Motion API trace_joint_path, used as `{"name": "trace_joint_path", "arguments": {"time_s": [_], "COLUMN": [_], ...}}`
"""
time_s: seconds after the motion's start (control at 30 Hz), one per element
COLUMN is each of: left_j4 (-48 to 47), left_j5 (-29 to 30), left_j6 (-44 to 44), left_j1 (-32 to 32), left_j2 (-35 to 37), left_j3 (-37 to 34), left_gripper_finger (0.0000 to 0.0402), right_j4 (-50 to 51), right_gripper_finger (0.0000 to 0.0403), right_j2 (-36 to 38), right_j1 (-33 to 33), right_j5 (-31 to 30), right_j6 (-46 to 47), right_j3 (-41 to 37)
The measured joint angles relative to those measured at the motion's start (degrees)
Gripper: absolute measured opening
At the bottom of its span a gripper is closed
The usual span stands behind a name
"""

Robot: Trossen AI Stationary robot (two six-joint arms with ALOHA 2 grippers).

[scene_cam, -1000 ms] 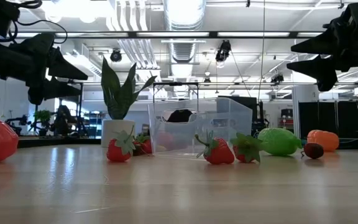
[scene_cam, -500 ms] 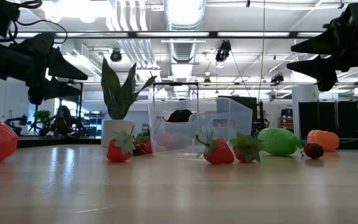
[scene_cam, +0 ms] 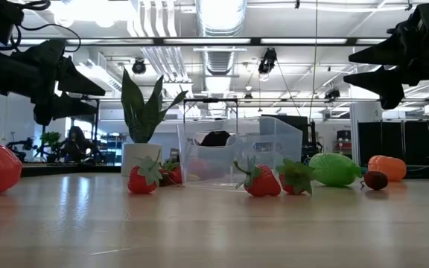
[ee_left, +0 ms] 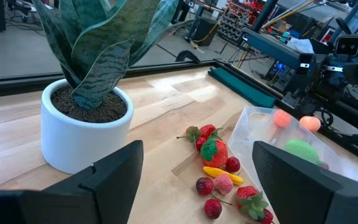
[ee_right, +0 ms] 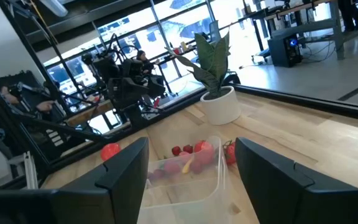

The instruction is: Pick and placing Produce into tupperware

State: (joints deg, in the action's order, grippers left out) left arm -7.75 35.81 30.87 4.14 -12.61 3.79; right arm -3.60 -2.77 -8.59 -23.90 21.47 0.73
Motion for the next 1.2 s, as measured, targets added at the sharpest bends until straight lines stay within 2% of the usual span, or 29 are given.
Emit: {"name": "trace_joint_path", "arguments": {"time_s": [0.6, 0.63, 0.7, 0.83, 0.93, 1.0, 1.2], "left_j4": [0.00, 0.00, 0.00, 0.00, 0.19, 1.64, 9.85], "left_j5": [-0.01, 0.00, -0.01, 0.01, 0.03, 0.00, -0.01], "left_j6": [0.00, 0.01, 0.00, -0.01, 0.11, 0.18, 0.29], "left_j1": [-0.01, 0.00, 0.00, -0.02, -0.01, -0.02, -0.02], "left_j2": [-0.01, 0.01, 0.01, -0.01, 0.01, -0.01, 0.01], "left_j3": [0.01, 0.02, 0.00, 0.00, 0.01, -0.14, -0.50], "left_gripper_finger": [0.0288, 0.0288, 0.0288, 0.0288, 0.0288, 0.0288, 0.0288], "right_j4": [-0.08, -0.32, -2.25, -6.32, -10.94, -17.21, -43.99], "right_gripper_finger": [0.0231, 0.0231, 0.0231, 0.0231, 0.0231, 0.0231, 0.0231], "right_j2": [-0.01, -0.01, -0.01, 0.01, -0.01, -0.44, -5.21], "right_j1": [0.01, -0.01, 0.00, 0.10, 0.10, 0.10, 0.10], "right_j5": [0.00, 0.00, -0.22, -5.05, -10.32, -13.36, -13.54], "right_j6": [1.67, 3.07, 11.50, 29.24, 33.41, 30.43, 13.34], "right_j3": [0.00, -0.02, -0.02, -0.02, -0.02, -0.02, 1.48]}}
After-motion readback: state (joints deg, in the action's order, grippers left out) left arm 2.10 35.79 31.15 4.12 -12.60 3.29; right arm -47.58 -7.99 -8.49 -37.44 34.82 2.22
